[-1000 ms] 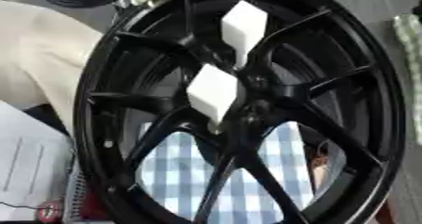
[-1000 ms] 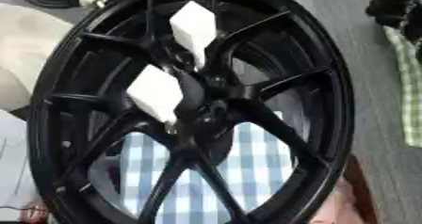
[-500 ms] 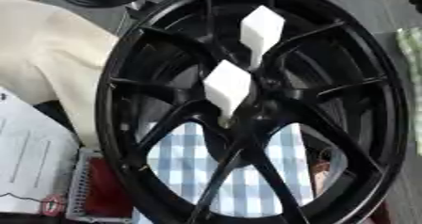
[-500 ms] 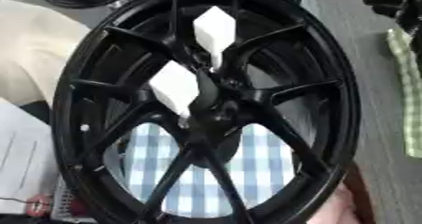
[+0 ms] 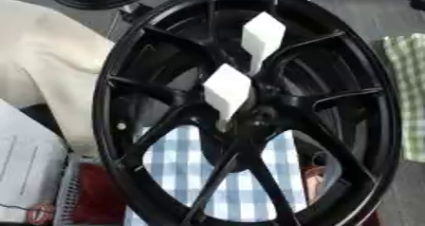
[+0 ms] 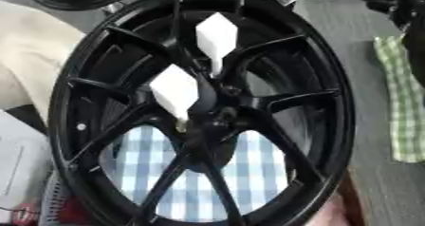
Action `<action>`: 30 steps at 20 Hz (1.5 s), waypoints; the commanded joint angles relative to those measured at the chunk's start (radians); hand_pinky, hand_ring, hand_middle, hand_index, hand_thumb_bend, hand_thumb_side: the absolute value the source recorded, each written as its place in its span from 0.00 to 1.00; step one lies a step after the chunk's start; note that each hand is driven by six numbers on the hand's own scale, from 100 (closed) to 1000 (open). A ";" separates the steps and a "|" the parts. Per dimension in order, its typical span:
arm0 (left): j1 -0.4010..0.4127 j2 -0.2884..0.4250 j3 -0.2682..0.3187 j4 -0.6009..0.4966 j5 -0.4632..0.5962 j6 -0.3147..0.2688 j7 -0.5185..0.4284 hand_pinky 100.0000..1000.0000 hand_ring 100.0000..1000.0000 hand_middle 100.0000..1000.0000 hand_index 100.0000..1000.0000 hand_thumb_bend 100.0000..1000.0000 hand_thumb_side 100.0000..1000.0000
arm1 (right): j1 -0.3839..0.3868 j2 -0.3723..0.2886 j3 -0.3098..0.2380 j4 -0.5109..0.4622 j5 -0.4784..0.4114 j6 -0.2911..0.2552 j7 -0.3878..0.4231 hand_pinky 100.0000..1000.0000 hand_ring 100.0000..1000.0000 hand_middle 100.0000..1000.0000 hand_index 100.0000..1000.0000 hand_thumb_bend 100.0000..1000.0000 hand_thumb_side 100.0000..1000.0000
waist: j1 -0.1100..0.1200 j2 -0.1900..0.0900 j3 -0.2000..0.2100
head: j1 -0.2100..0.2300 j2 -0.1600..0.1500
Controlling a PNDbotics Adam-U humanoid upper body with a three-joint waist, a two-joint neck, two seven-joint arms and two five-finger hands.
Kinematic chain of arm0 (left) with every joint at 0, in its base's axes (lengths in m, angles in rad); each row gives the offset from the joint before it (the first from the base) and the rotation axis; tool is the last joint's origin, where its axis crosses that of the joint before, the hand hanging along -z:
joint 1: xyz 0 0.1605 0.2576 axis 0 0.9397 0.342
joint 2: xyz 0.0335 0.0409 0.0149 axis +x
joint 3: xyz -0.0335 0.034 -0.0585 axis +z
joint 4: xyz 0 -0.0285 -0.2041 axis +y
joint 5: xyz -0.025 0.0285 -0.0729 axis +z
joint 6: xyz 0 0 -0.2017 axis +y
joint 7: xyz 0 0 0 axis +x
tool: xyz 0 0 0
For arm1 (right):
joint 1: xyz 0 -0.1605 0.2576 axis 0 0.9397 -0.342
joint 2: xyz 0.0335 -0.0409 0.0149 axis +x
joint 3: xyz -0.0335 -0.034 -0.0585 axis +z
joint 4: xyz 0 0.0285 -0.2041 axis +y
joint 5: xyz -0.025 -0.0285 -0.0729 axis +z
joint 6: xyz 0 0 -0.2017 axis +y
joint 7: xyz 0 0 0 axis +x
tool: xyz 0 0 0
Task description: Pull the pin out of the wheel hub.
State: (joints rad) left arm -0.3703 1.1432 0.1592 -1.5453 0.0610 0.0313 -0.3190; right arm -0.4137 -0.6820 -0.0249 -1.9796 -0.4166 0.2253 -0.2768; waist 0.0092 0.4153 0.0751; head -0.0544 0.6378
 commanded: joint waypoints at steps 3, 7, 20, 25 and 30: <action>0.041 0.002 0.014 0.030 -0.033 0.012 -0.010 0.75 0.58 0.44 0.61 0.03 0.20 | -0.014 -0.014 -0.018 -0.020 -0.008 -0.009 -0.004 0.85 0.71 0.58 0.65 0.00 0.68 | -0.004 -0.031 -0.001 | -0.006 -0.021; 0.075 -0.018 0.021 0.039 -0.046 0.030 -0.040 0.85 0.82 0.77 0.86 0.31 0.61 | -0.013 -0.010 -0.020 -0.020 -0.011 -0.011 -0.006 0.85 0.71 0.58 0.65 0.00 0.68 | -0.007 -0.034 0.003 | -0.008 -0.024; 0.055 -0.082 0.070 -0.038 0.065 -0.009 0.188 0.80 0.73 0.68 0.80 0.10 0.69 | -0.013 -0.015 -0.026 -0.020 -0.016 -0.019 -0.010 0.85 0.71 0.58 0.65 0.00 0.66 | -0.015 -0.048 0.013 | -0.007 -0.013; 0.029 -0.180 0.062 -0.187 0.298 0.014 0.569 0.79 0.70 0.64 0.78 0.09 0.70 | -0.022 -0.016 -0.025 -0.020 -0.020 -0.024 -0.009 0.85 0.71 0.58 0.65 0.00 0.65 | -0.018 -0.053 0.014 | 0.000 -0.010; 0.040 -0.327 0.036 -0.369 0.317 0.060 0.726 0.79 0.69 0.63 0.78 0.11 0.70 | -0.029 -0.018 -0.027 -0.020 -0.020 -0.030 -0.008 0.85 0.71 0.58 0.65 0.00 0.64 | -0.024 -0.056 0.013 | -0.001 -0.004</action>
State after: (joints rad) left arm -0.3250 0.8261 0.1921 -1.8598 0.3734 0.0826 0.3715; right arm -0.4314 -0.6732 -0.0373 -1.9796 -0.4331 0.2014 -0.2849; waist -0.0177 0.3890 0.0872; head -0.0551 0.6317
